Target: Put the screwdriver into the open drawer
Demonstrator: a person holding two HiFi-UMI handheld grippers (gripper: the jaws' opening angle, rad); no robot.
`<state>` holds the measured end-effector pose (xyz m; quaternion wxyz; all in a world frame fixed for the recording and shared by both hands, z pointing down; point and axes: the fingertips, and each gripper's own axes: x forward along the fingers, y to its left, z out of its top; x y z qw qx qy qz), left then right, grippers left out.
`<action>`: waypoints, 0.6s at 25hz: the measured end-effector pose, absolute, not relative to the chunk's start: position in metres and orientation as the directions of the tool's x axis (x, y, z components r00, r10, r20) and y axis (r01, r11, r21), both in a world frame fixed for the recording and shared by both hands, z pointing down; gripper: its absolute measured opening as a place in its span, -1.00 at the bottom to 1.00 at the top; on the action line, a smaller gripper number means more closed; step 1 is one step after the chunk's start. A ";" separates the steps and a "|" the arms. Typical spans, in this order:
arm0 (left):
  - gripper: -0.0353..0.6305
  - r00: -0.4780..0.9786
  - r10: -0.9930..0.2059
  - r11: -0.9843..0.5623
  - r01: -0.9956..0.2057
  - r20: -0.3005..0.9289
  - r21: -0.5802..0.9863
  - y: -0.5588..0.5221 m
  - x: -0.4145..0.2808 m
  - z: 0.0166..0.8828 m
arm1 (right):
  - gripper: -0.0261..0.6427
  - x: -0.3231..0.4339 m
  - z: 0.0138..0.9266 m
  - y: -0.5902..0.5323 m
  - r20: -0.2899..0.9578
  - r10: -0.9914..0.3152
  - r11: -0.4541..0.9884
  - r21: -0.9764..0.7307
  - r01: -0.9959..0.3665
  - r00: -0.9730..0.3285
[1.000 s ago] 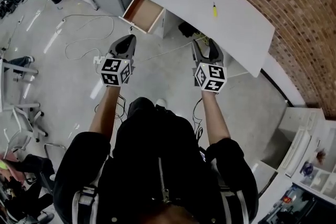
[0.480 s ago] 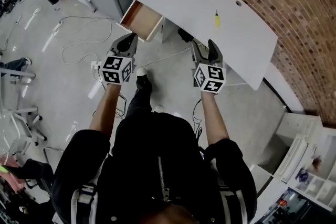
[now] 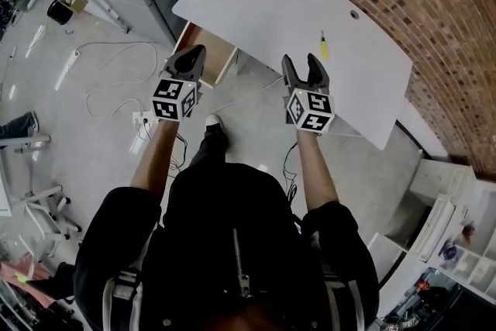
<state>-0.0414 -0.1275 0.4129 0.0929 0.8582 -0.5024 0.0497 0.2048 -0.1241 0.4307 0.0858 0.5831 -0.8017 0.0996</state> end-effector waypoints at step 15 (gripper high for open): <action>-0.80 0.590 -0.780 -0.575 -0.807 0.210 0.134 -0.261 -0.067 0.427 | -0.08 0.167 0.445 -0.238 0.315 -0.923 0.209 -0.065 -0.976 -0.219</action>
